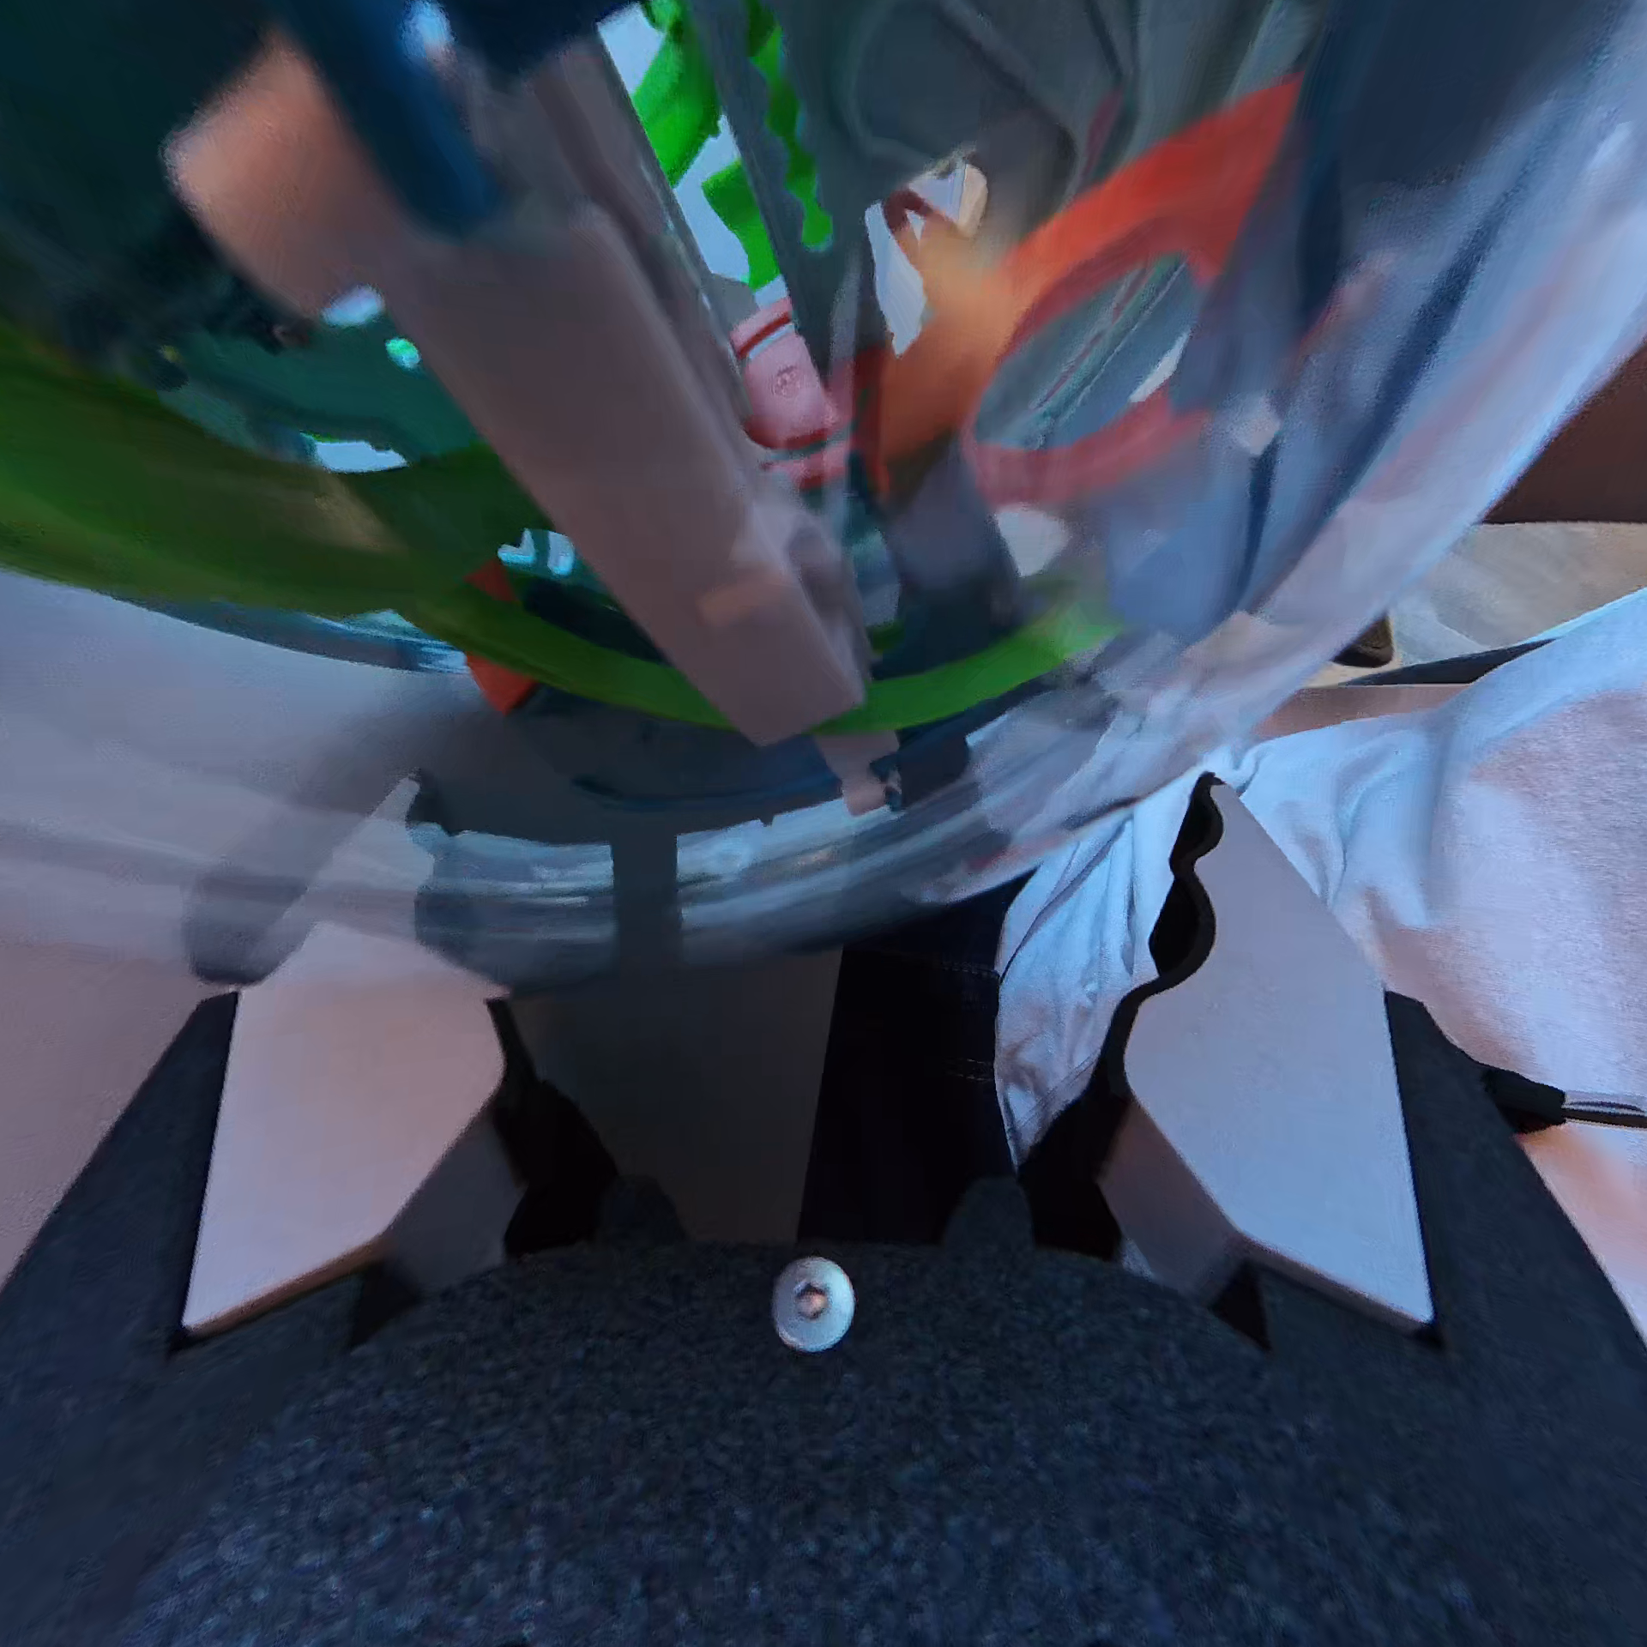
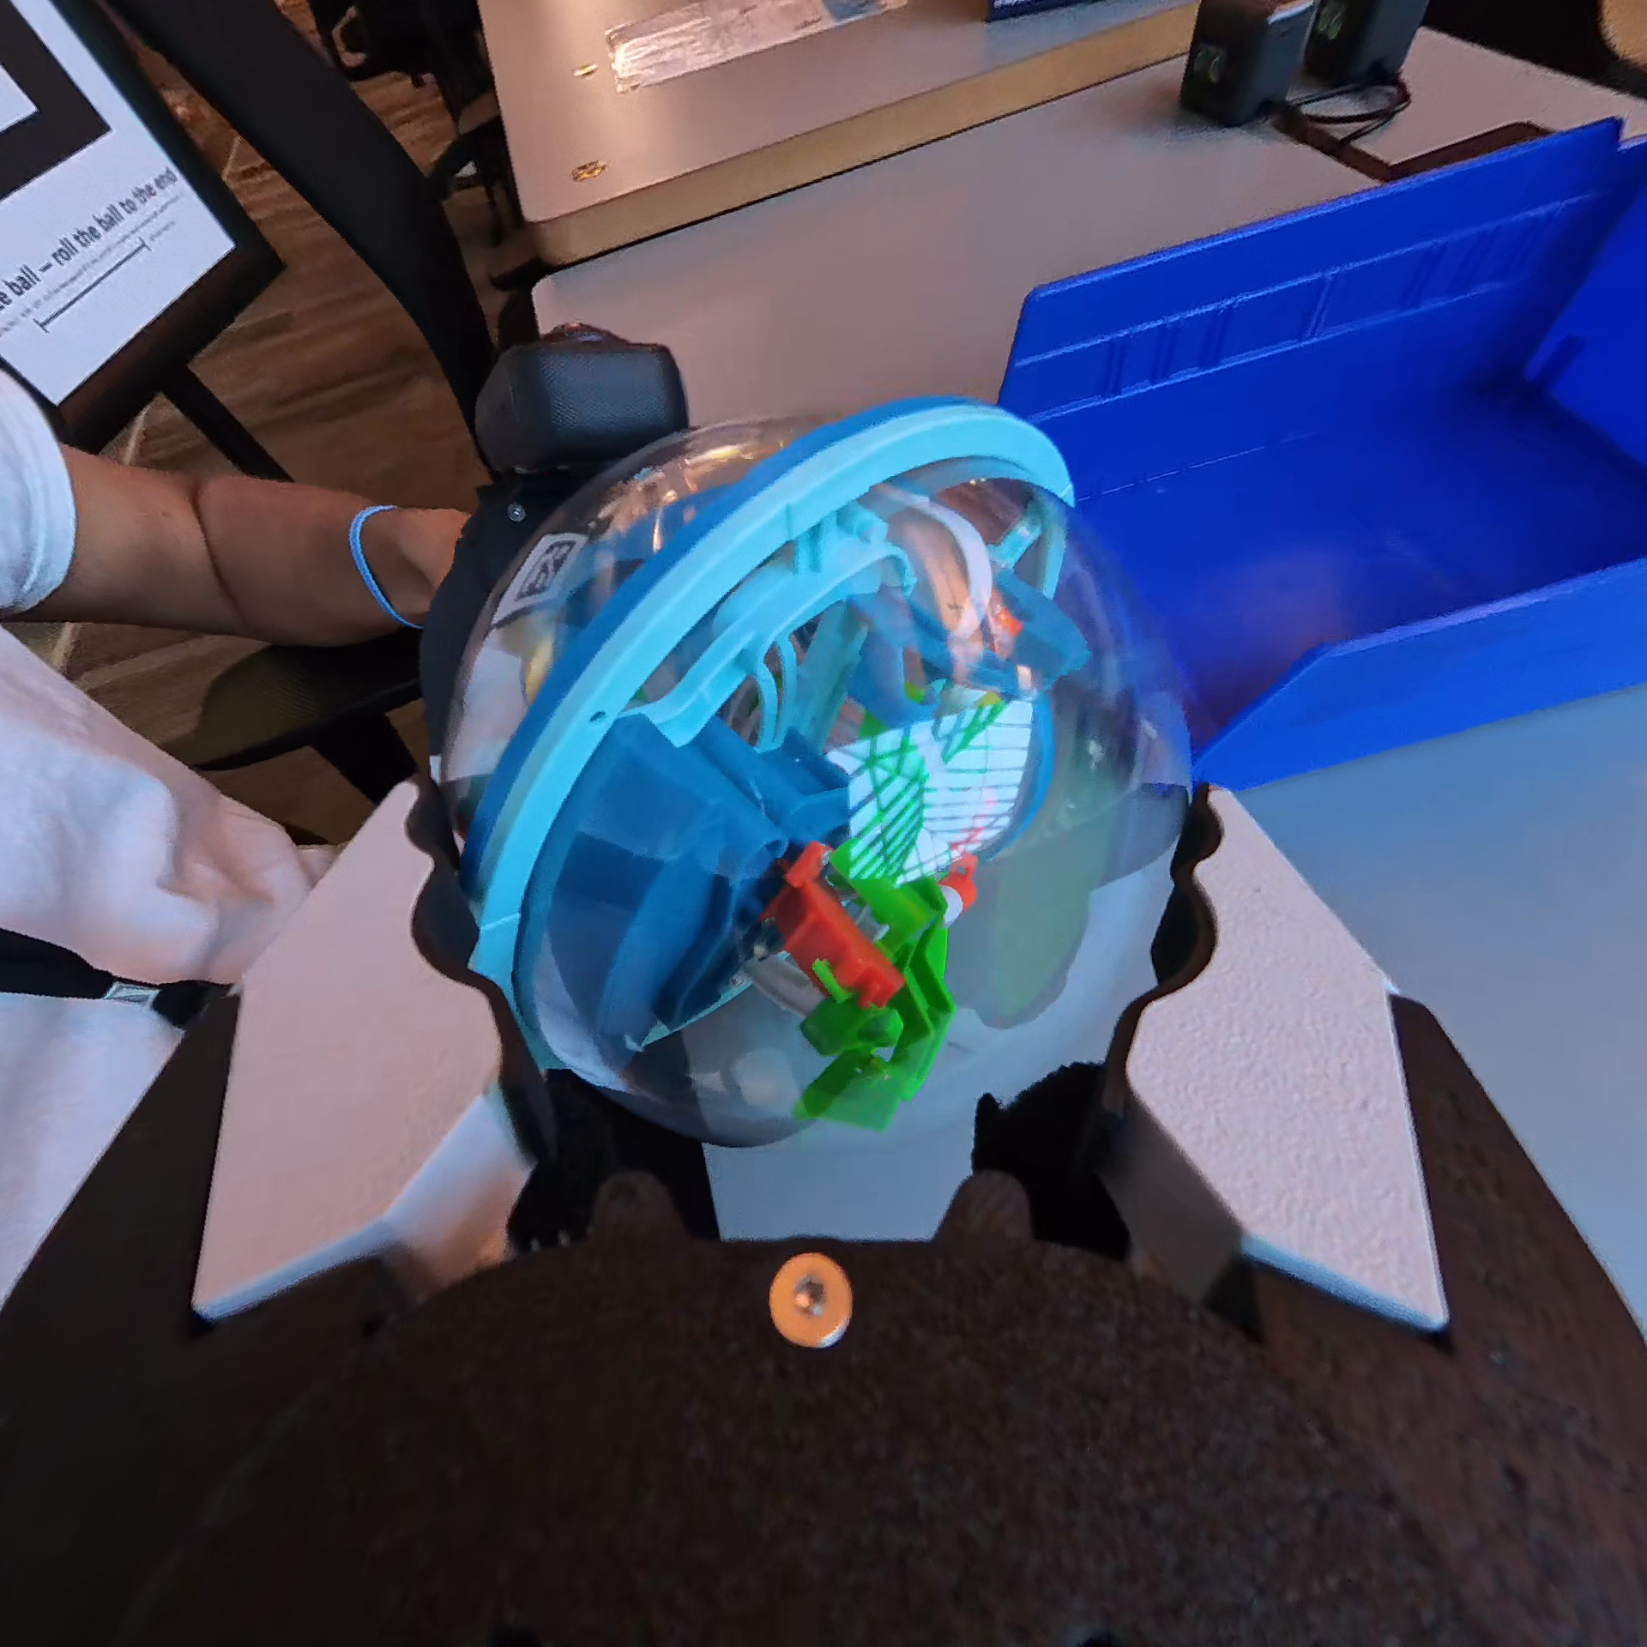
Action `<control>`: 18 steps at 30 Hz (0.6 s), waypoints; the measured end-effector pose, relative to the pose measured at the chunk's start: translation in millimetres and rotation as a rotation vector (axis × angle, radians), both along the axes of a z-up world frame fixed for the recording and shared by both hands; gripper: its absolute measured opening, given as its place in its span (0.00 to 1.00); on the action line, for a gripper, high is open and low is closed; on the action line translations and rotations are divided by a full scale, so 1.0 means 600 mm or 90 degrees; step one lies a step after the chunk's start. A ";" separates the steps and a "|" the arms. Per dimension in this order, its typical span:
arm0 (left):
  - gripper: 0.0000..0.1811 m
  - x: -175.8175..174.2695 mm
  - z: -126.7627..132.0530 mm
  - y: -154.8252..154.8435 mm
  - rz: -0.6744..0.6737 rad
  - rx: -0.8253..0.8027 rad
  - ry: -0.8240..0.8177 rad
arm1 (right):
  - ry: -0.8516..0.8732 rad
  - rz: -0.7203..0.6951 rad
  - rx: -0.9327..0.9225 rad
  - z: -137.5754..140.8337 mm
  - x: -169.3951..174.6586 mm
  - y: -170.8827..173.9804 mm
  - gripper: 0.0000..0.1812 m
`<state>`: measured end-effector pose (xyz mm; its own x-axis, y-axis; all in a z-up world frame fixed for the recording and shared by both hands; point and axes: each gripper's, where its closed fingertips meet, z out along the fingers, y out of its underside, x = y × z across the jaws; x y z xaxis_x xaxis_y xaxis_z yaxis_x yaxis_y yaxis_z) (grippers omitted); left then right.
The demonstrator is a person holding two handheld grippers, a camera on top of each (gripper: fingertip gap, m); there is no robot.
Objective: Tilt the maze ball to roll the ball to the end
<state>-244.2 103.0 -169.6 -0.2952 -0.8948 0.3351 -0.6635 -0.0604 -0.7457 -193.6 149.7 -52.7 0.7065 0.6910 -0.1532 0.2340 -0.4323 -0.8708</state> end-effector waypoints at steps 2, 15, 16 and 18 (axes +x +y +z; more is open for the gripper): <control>0.84 -0.003 0.001 0.002 -0.003 -0.005 -0.002 | 0.004 0.020 -0.020 0.001 0.001 0.011 0.84; 0.81 -0.068 0.042 0.078 -0.015 0.073 -0.005 | 0.071 0.082 -0.006 0.014 -0.010 0.067 0.81; 0.82 -0.068 0.055 0.098 0.000 0.103 -0.016 | 0.070 0.085 -0.012 0.014 -0.010 0.069 0.81; 0.86 -0.055 0.093 0.137 0.034 0.158 -0.053 | 0.070 0.095 -0.025 0.014 -0.011 0.074 0.81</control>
